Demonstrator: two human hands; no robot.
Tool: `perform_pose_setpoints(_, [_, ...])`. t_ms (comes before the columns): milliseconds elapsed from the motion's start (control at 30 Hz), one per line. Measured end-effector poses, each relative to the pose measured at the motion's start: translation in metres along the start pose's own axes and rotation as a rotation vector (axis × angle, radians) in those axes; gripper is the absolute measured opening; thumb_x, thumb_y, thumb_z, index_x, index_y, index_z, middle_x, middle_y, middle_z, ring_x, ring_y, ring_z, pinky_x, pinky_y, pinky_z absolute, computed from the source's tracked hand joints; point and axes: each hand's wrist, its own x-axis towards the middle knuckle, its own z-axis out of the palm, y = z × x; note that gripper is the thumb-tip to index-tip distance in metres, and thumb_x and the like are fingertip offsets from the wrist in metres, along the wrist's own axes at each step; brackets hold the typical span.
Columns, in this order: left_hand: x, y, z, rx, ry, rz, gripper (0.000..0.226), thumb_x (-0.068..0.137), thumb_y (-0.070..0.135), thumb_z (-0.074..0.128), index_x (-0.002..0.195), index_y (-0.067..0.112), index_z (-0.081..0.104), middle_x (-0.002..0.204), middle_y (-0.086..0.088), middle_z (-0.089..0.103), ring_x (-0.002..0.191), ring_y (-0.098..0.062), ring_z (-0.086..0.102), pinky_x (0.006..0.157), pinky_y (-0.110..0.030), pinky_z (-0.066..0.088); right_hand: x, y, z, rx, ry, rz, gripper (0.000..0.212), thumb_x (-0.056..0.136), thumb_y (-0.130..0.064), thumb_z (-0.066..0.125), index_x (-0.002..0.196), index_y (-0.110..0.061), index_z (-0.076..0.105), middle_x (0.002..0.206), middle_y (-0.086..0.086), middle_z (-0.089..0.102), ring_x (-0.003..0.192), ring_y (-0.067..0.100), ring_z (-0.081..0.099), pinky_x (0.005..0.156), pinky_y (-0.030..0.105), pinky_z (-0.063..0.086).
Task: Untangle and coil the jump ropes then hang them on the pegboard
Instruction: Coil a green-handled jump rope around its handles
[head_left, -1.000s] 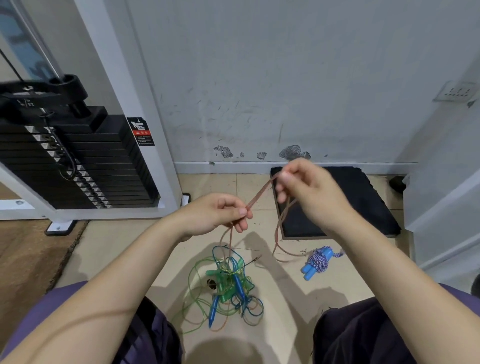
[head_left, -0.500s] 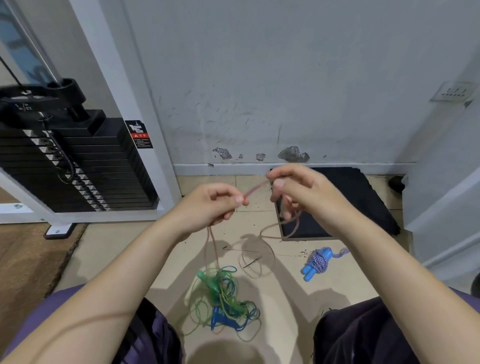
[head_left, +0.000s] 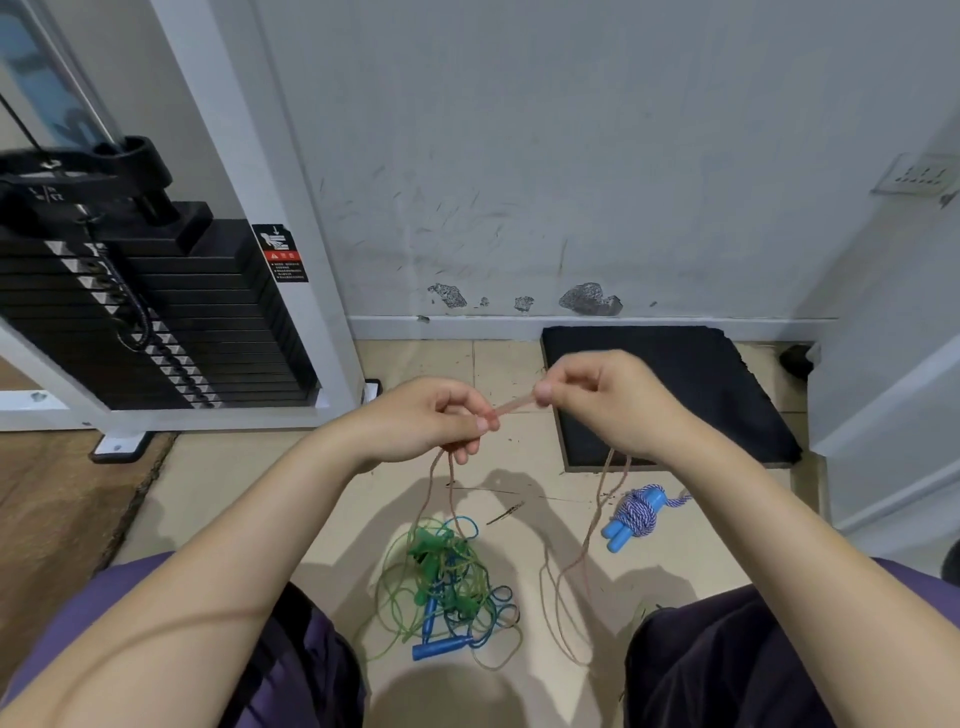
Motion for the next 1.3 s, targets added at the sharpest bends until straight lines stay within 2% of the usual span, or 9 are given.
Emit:
perform_pose_setpoints(167, [-0.002,-0.016,-0.015,0.325,-0.065,-0.149,0.019,0.099,0.018,0.055,0.093,0.007,0.069,0.084,-0.007,0.074,0.075,-0.007,0.065,0.082,-0.023,0.052,0.003,0.008,-0.018,0.357,0.369,0.049,0.026,0.1,-0.024,0.051,0.077,-0.016,0.06,0.058,-0.002,0.052,0.051,0.013,0.044,0.053,0.027,0.039])
perform_pose_setpoints(267, [-0.004,-0.006,-0.013,0.108,0.061,-0.045,0.021,0.1,0.018,0.052,0.09,0.004,0.064,0.072,-0.01,0.068,0.064,-0.013,0.063,0.068,-0.019,0.05,0.0,0.005,-0.023,0.463,0.254,0.105,0.025,0.101,-0.019,0.048,0.084,-0.007,0.062,0.062,0.005,0.059,0.05,0.02,0.049,0.057,0.031,0.041])
perform_pose_setpoints(367, [-0.008,0.012,-0.013,-0.273,0.116,0.117,0.021,0.096,0.025,0.051,0.089,0.007,0.06,0.055,-0.003,0.049,0.044,-0.016,0.046,0.059,-0.03,0.051,-0.004,0.0,-0.02,0.569,0.066,0.136,0.042,0.1,-0.04,0.048,0.103,-0.001,0.063,0.068,0.013,0.062,0.049,0.024,0.05,0.061,0.034,0.039])
perform_pose_setpoints(467, [-0.011,0.016,-0.01,-0.199,0.091,0.098,0.023,0.098,0.026,0.051,0.091,0.008,0.064,0.053,-0.001,0.035,0.041,-0.011,0.029,0.044,-0.022,0.034,-0.007,-0.007,-0.016,0.551,-0.038,0.127,0.056,0.086,-0.059,0.054,0.112,-0.01,0.063,0.069,0.014,0.063,0.049,0.025,0.051,0.059,0.033,0.041])
perform_pose_setpoints(633, [-0.01,0.016,0.006,-0.142,0.041,0.054,0.023,0.097,0.026,0.054,0.095,0.009,0.069,0.052,0.006,0.029,0.046,-0.009,0.021,0.044,-0.019,0.02,-0.01,-0.011,-0.004,0.406,-0.146,0.073,0.026,0.089,-0.035,0.069,0.097,-0.011,0.067,0.064,0.007,0.062,0.052,0.022,0.048,0.059,0.037,0.038])
perform_pose_setpoints(767, [-0.012,0.015,0.011,-0.199,-0.025,0.065,0.025,0.087,0.034,0.059,0.093,0.011,0.067,0.054,0.005,0.033,0.047,-0.01,0.024,0.046,-0.019,0.023,-0.013,-0.014,0.011,0.34,-0.24,0.04,0.015,0.086,-0.03,0.073,0.091,-0.016,0.071,0.056,-0.002,0.049,0.049,0.01,0.039,0.05,0.021,0.034])
perform_pose_setpoints(900, [-0.015,0.019,0.004,-0.095,-0.002,0.064,0.021,0.097,0.022,0.055,0.092,0.006,0.067,0.056,0.0,0.047,0.046,-0.013,0.042,0.047,-0.015,0.035,-0.009,-0.015,0.007,0.292,-0.091,-0.022,0.008,0.089,-0.024,0.07,0.084,-0.018,0.073,0.057,-0.007,0.059,0.053,0.006,0.044,0.058,0.018,0.037])
perform_pose_setpoints(1067, [-0.02,0.015,-0.014,-0.07,0.019,0.027,0.024,0.099,0.021,0.052,0.089,0.002,0.063,0.058,-0.003,0.052,0.048,-0.017,0.051,0.054,-0.023,0.045,-0.004,-0.008,-0.017,0.519,0.296,0.076,0.015,0.096,-0.016,0.059,0.084,-0.009,0.066,0.052,-0.007,0.047,0.049,0.014,0.037,0.052,0.027,0.032])
perform_pose_setpoints(1300, [-0.022,0.018,0.003,-0.093,-0.024,0.069,0.019,0.097,0.02,0.056,0.089,0.005,0.065,0.051,0.0,0.049,0.039,-0.01,0.037,0.047,-0.021,0.033,-0.013,-0.015,-0.009,0.394,-0.162,-0.018,0.021,0.083,-0.027,0.073,0.098,-0.013,0.071,0.067,0.009,0.062,0.056,0.02,0.053,0.056,0.028,0.045])
